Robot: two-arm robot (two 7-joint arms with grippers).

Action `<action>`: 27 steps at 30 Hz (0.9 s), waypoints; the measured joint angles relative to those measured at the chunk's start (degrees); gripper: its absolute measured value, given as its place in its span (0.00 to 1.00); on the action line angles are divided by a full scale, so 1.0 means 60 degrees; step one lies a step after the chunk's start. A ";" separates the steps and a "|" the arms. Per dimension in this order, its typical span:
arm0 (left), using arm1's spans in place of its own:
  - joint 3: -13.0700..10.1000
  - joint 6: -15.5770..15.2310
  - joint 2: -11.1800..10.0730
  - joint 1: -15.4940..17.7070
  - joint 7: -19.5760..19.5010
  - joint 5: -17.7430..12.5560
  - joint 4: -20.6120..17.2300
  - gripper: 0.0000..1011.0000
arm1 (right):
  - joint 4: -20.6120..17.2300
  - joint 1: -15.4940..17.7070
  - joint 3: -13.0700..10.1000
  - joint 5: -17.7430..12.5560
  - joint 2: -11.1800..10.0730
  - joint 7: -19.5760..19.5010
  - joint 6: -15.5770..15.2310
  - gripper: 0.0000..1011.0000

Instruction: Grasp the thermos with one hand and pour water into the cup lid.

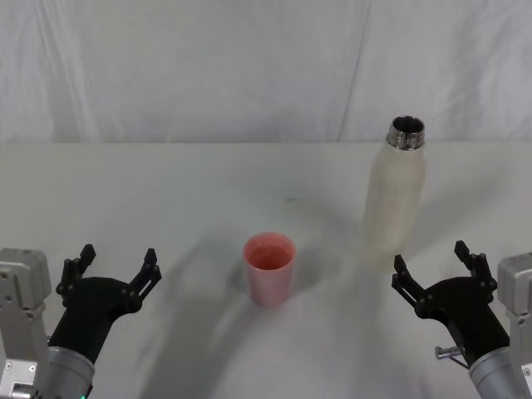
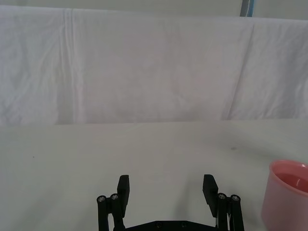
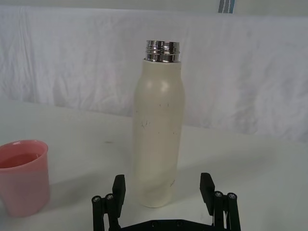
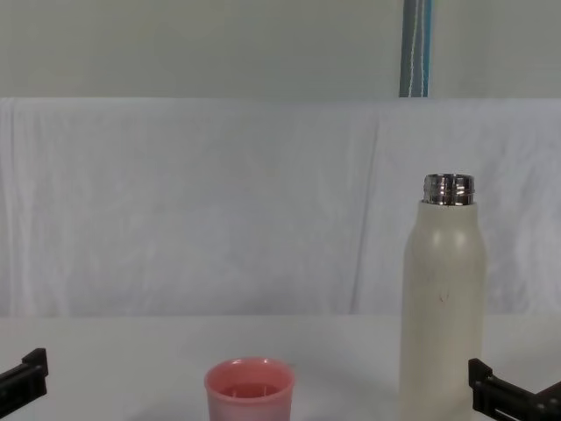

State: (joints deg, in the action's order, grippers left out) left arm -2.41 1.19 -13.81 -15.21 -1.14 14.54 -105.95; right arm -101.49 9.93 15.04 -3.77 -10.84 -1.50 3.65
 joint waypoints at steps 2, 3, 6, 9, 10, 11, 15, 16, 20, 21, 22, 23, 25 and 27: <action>0.0000 -0.0001 0.0000 0.0000 0.0000 0.0000 0.0000 0.99 | 0.0000 -0.0001 0.0000 0.0000 0.0000 0.0000 0.0000 0.99; 0.0000 0.0000 0.0000 0.0000 0.0000 0.0000 0.0000 0.99 | 0.0000 0.0000 0.0000 0.0000 0.0000 0.0000 0.0000 0.99; 0.0000 0.0000 0.0000 0.0000 0.0000 0.0000 0.0000 0.99 | 0.0000 0.0000 0.0000 0.0000 0.0000 0.0000 0.0000 0.99; 0.0000 0.0000 0.0000 0.0000 0.0000 0.0000 0.0000 0.99 | 0.0000 0.0000 0.0000 0.0000 0.0000 0.0001 0.0000 0.99; 0.0000 0.0000 0.0000 0.0000 0.0000 0.0000 0.0000 0.99 | 0.0000 0.0000 0.0000 0.0000 0.0000 0.0000 0.0000 0.99; 0.0000 0.0000 0.0000 0.0000 0.0000 0.0000 0.0000 0.99 | 0.0000 0.0000 0.0000 0.0000 0.0000 0.0000 0.0000 0.99; 0.0000 -0.0001 0.0000 0.0000 0.0000 0.0000 0.0000 0.99 | 0.0000 0.0000 0.0000 0.0000 0.0001 0.0000 0.0000 0.99; 0.0000 0.0000 0.0000 0.0000 0.0000 0.0000 0.0000 0.99 | 0.0000 0.0000 0.0000 0.0000 0.0000 0.0000 0.0000 0.99; 0.0000 -0.0001 0.0000 0.0000 0.0000 0.0000 0.0000 0.99 | 0.0000 0.0000 0.0000 0.0000 0.0000 0.0000 0.0000 0.99; 0.0000 0.0000 0.0000 0.0000 0.0000 -0.0001 0.0000 0.99 | 0.0000 0.0000 0.0000 0.0000 0.0001 0.0000 0.0000 0.99; 0.0000 0.0000 0.0001 0.0000 0.0000 0.0000 0.0000 0.99 | 0.0000 0.0000 0.0000 0.0000 0.0000 0.0000 0.0000 0.99; 0.0000 0.0000 0.0000 0.0000 0.0000 0.0000 0.0000 0.99 | 0.0000 -0.0001 0.0000 0.0000 0.0000 0.0000 0.0000 0.99; 0.0000 0.0000 0.0000 0.0000 -0.0001 0.0000 0.0000 0.99 | 0.0000 0.0000 0.0000 0.0000 0.0000 0.0000 0.0000 0.99; 0.0000 0.0000 0.0000 0.0000 0.0000 0.0000 0.0000 0.99 | 0.0000 0.0000 0.0000 0.0000 0.0000 0.0000 0.0000 0.99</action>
State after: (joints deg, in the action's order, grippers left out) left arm -2.41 1.19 -13.81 -15.21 -1.14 14.54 -105.95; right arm -101.49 9.93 15.04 -3.77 -10.84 -1.50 3.64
